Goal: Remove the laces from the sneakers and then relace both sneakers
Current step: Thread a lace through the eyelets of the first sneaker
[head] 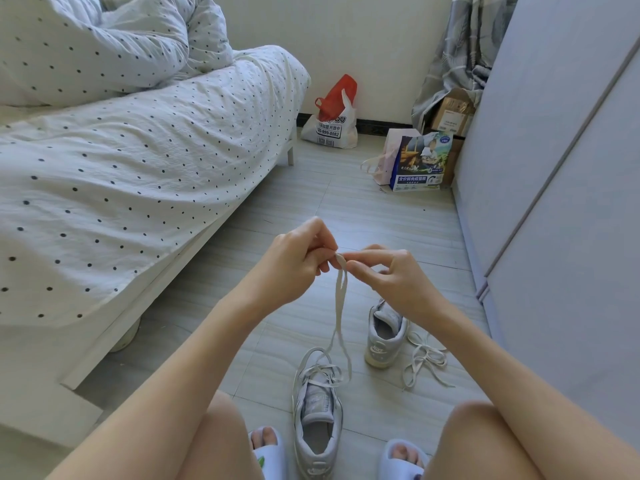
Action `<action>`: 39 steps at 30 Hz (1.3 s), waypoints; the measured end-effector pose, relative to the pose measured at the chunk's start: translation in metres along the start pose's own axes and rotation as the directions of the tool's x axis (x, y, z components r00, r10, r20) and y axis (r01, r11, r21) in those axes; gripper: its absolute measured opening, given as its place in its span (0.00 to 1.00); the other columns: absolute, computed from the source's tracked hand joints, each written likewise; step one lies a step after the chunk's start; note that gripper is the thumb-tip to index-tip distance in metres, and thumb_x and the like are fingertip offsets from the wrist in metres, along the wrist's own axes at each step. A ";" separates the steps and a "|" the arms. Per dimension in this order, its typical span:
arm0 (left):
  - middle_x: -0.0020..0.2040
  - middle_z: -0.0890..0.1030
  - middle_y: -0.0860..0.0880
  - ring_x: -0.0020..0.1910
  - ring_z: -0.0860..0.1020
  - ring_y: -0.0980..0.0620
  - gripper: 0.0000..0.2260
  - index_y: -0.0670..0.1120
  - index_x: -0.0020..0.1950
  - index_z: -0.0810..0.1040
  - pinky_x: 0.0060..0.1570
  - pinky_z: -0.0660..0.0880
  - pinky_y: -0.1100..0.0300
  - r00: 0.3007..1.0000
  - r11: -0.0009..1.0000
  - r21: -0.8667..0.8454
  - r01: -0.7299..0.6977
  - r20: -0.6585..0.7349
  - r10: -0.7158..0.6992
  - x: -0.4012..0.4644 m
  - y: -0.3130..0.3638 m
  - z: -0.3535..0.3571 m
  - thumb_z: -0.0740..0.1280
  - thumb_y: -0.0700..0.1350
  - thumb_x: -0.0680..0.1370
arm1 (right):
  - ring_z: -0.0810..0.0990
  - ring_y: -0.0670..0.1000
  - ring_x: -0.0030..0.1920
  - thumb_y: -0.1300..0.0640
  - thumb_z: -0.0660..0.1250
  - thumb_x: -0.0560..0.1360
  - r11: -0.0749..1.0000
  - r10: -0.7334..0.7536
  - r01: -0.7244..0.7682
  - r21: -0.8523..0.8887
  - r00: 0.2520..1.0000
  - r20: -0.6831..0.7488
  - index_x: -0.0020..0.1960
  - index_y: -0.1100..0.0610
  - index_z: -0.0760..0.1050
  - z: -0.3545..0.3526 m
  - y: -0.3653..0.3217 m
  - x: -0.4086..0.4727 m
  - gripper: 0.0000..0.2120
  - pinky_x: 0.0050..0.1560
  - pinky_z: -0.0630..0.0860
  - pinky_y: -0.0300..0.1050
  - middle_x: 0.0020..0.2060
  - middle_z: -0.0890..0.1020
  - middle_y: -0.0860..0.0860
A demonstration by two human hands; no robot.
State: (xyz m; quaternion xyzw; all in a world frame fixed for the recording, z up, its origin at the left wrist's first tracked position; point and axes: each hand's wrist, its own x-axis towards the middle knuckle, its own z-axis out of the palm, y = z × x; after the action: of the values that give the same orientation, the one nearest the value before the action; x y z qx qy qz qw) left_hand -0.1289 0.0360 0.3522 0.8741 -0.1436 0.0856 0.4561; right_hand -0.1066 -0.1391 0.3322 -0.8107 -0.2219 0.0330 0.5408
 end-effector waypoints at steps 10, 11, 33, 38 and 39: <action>0.33 0.79 0.56 0.33 0.76 0.66 0.07 0.48 0.40 0.79 0.39 0.71 0.73 0.995 0.992 0.126 -0.031 -0.090 0.042 0.000 0.004 -0.005 0.69 0.36 0.74 | 0.75 0.36 0.34 0.59 0.68 0.75 0.997 -0.024 0.026 -0.074 0.999 0.025 0.42 0.51 0.81 0.003 0.002 0.002 0.06 0.36 0.68 0.28 0.36 0.80 0.43; 0.33 0.79 0.56 0.33 0.76 0.65 0.08 0.49 0.40 0.79 0.39 0.70 0.74 0.995 0.992 0.125 -0.030 -0.089 0.041 0.000 0.005 -0.005 0.69 0.36 0.74 | 0.75 0.35 0.32 0.59 0.68 0.75 0.998 -0.026 0.027 -0.054 0.999 0.028 0.42 0.52 0.81 0.003 0.002 0.001 0.05 0.34 0.68 0.27 0.34 0.80 0.43; 0.35 0.79 0.56 0.37 0.77 0.57 0.04 0.44 0.42 0.83 0.40 0.70 0.72 0.977 0.984 0.170 -0.058 -0.194 0.091 0.029 0.040 -0.022 0.71 0.35 0.71 | 0.79 0.37 0.35 0.59 0.67 0.75 0.999 -0.023 0.022 -0.024 0.999 -0.024 0.42 0.53 0.82 -0.016 -0.040 0.032 0.07 0.35 0.71 0.30 0.34 0.83 0.45; 0.37 0.83 0.50 0.37 0.78 0.56 0.04 0.44 0.42 0.84 0.41 0.71 0.72 0.958 0.968 0.223 -0.114 -0.233 0.166 0.059 0.076 -0.059 0.71 0.35 0.71 | 0.80 0.43 0.36 0.63 0.67 0.75 0.990 -0.139 0.134 -0.054 0.986 -0.096 0.44 0.61 0.83 -0.033 -0.085 0.062 0.06 0.46 0.78 0.38 0.35 0.83 0.51; 0.37 0.83 0.50 0.37 0.78 0.57 0.05 0.44 0.42 0.84 0.41 0.71 0.72 0.952 0.964 0.234 -0.126 -0.245 0.184 0.063 0.084 -0.067 0.71 0.35 0.72 | 0.80 0.43 0.36 0.63 0.67 0.75 0.986 -0.163 0.157 -0.061 0.981 -0.108 0.43 0.60 0.83 -0.037 -0.096 0.067 0.06 0.46 0.78 0.38 0.35 0.83 0.51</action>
State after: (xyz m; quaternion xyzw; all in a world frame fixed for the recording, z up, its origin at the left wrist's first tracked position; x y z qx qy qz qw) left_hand -0.0978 0.0346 0.4729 0.8850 -0.1400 0.2523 0.3654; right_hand -0.0663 -0.1140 0.4458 -0.8048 -0.2563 -0.0621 0.5318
